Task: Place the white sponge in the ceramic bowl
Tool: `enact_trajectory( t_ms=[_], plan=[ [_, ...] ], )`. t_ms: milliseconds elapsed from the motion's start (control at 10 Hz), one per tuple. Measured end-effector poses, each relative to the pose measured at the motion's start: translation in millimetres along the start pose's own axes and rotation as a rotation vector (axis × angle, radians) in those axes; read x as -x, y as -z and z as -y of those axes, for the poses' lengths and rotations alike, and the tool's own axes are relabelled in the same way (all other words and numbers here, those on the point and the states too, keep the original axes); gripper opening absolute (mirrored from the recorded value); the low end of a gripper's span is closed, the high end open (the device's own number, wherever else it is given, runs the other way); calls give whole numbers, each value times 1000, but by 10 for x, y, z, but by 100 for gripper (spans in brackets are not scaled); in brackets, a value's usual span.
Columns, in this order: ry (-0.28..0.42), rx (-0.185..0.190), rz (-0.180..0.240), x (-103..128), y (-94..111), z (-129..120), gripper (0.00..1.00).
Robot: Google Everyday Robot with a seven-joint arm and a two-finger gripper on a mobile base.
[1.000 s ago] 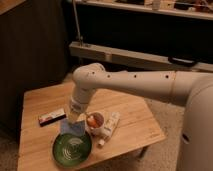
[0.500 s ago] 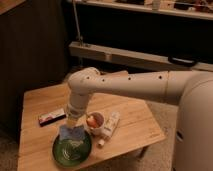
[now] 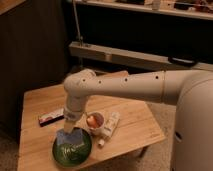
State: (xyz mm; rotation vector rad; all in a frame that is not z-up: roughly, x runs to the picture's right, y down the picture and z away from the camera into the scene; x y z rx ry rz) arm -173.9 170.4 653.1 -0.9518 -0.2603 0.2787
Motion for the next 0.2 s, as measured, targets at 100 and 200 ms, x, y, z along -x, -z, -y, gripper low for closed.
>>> enact_trajectory(
  t_ms=[100, 200],
  plan=[
    [-8, 11, -1, 10, 4, 1, 80],
    [-10, 14, -2, 8, 1, -1, 80]
  ],
)
